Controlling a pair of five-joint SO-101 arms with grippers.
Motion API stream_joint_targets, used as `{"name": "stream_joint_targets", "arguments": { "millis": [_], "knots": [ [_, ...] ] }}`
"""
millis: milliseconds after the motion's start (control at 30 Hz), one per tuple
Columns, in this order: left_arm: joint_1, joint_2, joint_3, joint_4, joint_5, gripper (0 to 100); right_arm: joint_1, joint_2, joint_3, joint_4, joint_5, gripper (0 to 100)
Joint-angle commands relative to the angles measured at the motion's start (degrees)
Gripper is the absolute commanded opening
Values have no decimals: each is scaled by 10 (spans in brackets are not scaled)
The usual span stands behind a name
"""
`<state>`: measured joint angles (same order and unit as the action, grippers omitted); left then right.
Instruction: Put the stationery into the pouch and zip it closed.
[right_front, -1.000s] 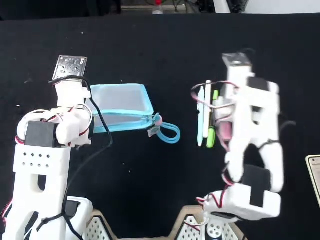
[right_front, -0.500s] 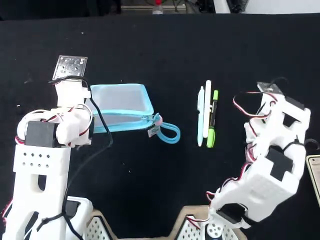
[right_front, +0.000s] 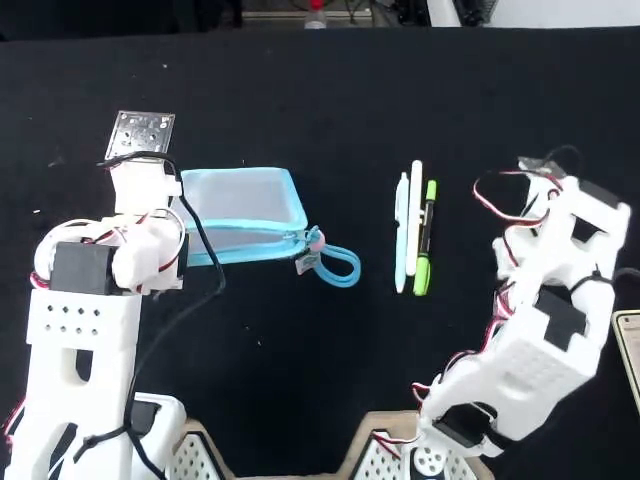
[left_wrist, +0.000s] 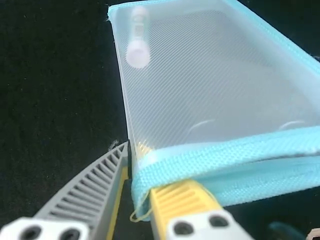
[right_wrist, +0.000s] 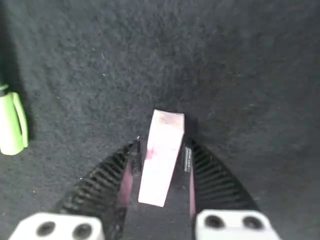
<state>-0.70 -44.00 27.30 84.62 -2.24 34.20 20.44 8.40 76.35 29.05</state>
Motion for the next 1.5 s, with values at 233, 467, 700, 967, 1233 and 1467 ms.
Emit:
{"name": "stream_joint_targets", "arguments": {
  "millis": [233,467,700,967,1233,1467],
  "knots": [
    [2,-3,0,6,6,30,0,80,-89,14,-14,101],
    [2,-3,0,6,6,30,-16,84,-132,53,-30,109],
    [2,-3,0,6,6,30,-29,80,-135,51,-29,155],
    [2,-3,0,6,6,30,-25,72,-136,40,-25,112],
    [2,-3,0,5,6,30,-28,-36,-5,-61,-5,113],
    [2,-3,0,4,6,30,-28,-104,102,-127,-6,113]
  ]
}}
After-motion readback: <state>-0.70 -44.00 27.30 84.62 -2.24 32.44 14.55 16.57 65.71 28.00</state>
